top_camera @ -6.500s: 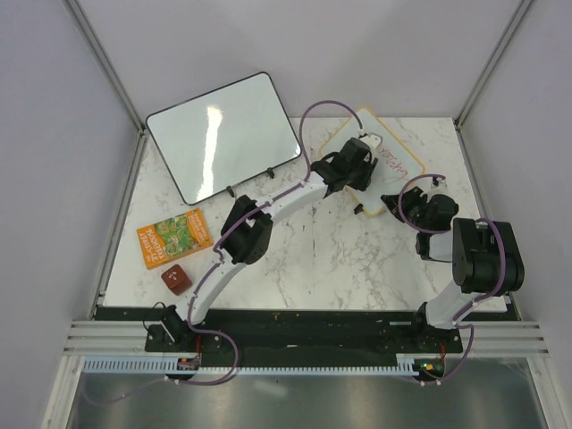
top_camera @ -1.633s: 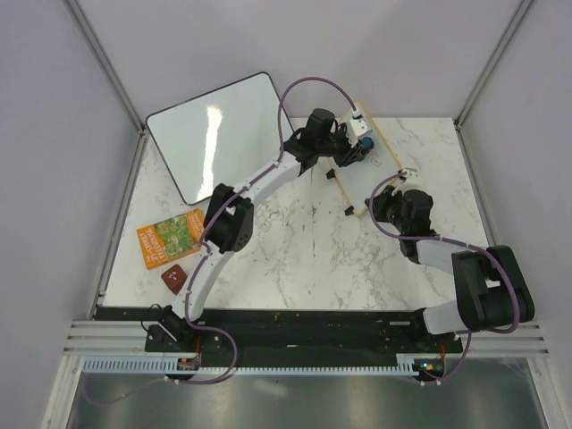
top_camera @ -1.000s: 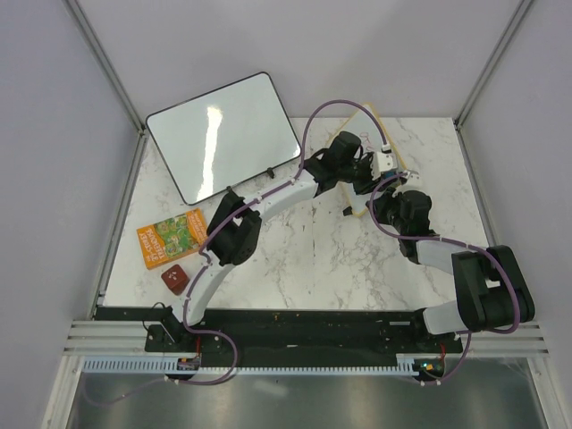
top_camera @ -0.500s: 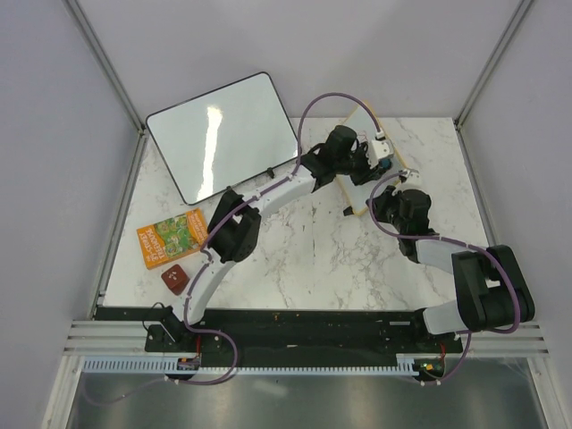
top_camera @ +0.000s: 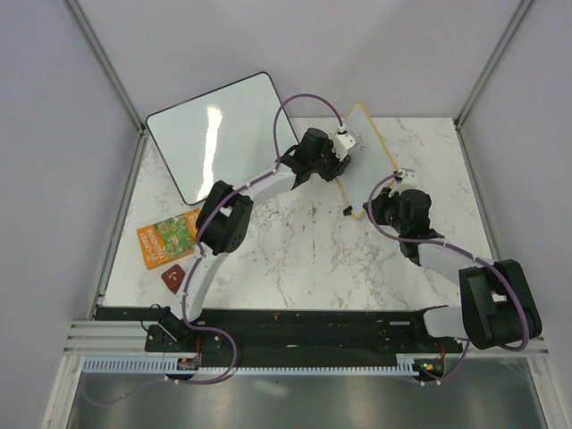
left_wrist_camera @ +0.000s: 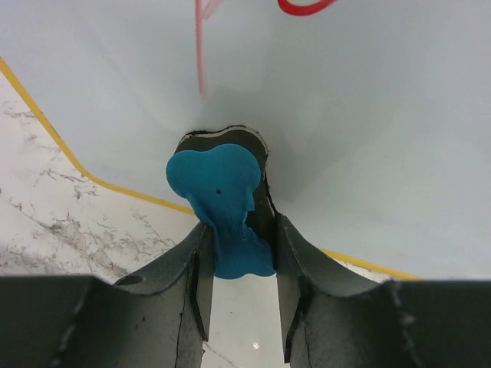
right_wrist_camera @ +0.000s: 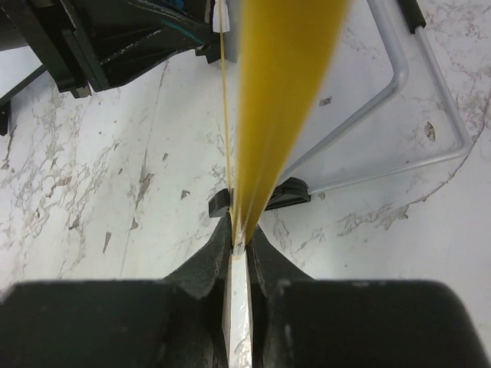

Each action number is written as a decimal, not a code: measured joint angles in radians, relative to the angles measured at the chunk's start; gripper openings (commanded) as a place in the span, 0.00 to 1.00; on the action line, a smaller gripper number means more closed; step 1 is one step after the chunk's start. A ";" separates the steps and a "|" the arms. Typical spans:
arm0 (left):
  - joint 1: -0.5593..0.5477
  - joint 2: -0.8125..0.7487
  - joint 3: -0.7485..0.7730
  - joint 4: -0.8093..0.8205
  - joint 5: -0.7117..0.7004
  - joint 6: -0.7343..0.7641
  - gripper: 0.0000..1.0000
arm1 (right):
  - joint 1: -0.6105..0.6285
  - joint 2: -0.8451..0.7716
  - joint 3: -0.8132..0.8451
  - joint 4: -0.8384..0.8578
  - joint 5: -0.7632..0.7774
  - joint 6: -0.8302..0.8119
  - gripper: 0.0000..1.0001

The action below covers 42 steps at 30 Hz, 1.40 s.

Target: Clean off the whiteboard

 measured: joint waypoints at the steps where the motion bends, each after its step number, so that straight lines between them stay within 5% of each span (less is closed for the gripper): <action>1: -0.002 -0.003 -0.005 0.000 -0.004 -0.002 0.02 | 0.001 -0.017 -0.004 -0.015 -0.002 -0.001 0.00; 17: -0.021 -0.125 -0.121 0.083 -0.080 -0.010 0.02 | 0.001 -0.185 -0.062 -0.171 -0.047 -0.015 0.00; 31: -0.033 -0.125 -0.113 0.158 0.253 -0.130 0.02 | 0.000 -0.163 -0.064 -0.149 -0.049 -0.015 0.00; 42: -0.077 -0.077 -0.021 0.152 0.253 -0.175 0.02 | -0.008 -0.145 -0.068 -0.130 -0.047 0.005 0.00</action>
